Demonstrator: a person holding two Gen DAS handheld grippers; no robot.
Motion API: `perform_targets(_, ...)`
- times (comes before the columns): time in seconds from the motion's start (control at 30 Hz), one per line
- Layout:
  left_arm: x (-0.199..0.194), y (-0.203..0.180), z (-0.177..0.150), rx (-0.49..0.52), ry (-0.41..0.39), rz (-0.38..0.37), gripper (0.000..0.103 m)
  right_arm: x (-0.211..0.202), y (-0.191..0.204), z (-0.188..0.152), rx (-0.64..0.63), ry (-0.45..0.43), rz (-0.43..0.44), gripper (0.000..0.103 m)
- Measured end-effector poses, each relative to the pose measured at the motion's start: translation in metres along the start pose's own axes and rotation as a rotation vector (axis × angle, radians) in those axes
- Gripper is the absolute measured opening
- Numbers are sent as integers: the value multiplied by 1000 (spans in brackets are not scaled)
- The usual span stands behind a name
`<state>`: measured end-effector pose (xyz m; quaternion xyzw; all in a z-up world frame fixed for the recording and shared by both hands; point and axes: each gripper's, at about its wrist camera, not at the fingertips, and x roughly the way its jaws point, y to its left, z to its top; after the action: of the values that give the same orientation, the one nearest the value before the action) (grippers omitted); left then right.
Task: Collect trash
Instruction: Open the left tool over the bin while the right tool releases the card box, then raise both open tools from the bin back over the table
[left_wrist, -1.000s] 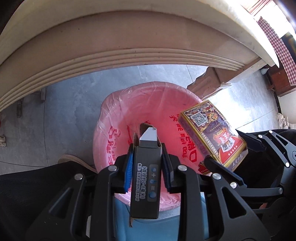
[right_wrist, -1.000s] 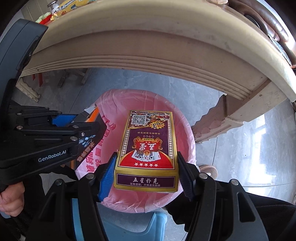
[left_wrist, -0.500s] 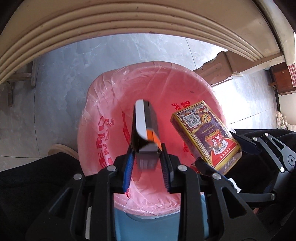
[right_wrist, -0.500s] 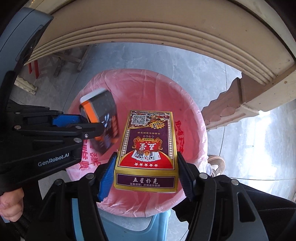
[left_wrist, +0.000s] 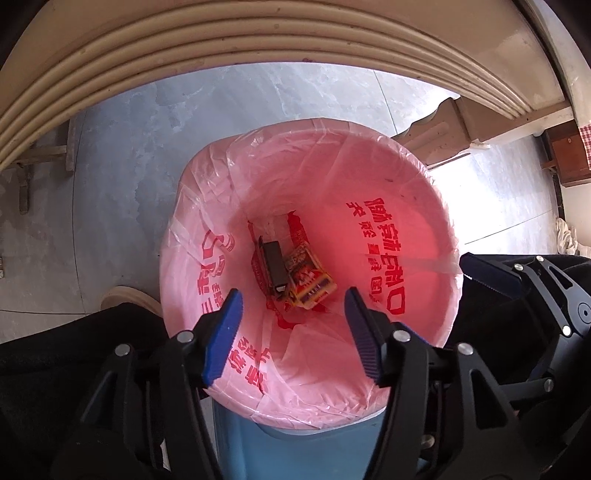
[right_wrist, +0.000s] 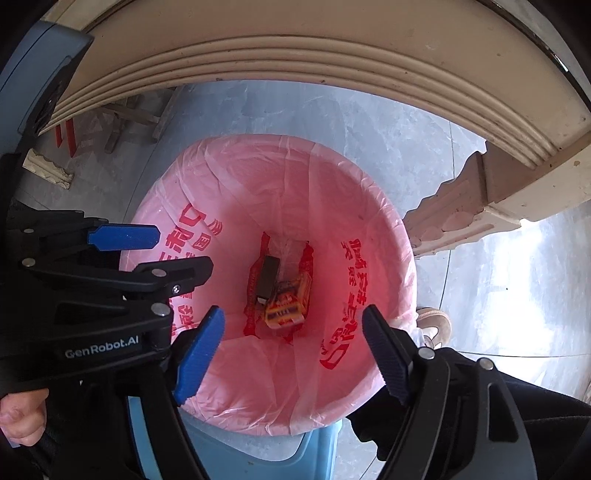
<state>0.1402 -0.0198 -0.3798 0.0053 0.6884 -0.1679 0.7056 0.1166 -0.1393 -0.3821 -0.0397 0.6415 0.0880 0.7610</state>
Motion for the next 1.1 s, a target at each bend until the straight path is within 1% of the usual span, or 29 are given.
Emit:
perform_targets(0.03, 0, -1, 0, 4, -2, 5, 62, 0, -1, 0, 1, -1, -1, 75)
perform_targets(0.3, -4, -4, -2, 13, -19, 18, 64, -4, 1, 0, -5, -14, -7, 76)
perform_targets(0.4, -8, -2, -3, 1, -34, 21, 76, -8, 0, 0, 0, -25, 2, 76)
perform_targets(0.47, -12, -2, -5, -5, -43, 19, 76, -11, 0, -1, 3, -33, 7, 76)
perform_targets(0.63, -23, -5, -10, -8, -58, 30, 82, -26, 2, -5, -10, -60, -9, 76)
perform_targets(0.7, -32, -7, -13, -6, -64, 18, 83, -36, 3, -8, -15, -80, -12, 77)
perform_targets(0.8, -54, -10, -20, -2, -109, 29, 84, -59, 4, -15, -20, -129, -9, 83)
perform_targets(0.9, -90, -15, -31, 22, -195, 75, 85, -91, 2, -23, -15, -205, 7, 87)
perform_targets(0.93, -103, -16, -35, 27, -220, 89, 86, -103, 4, -25, -20, -233, 13, 92)
perform_targets(1.0, -132, -16, -43, 31, -260, 110, 86, -130, 6, -30, -28, -299, 23, 93)
perform_targets(1.1, -178, -12, -48, 30, -325, 136, 87, -172, 5, -31, -24, -388, 63, 93)
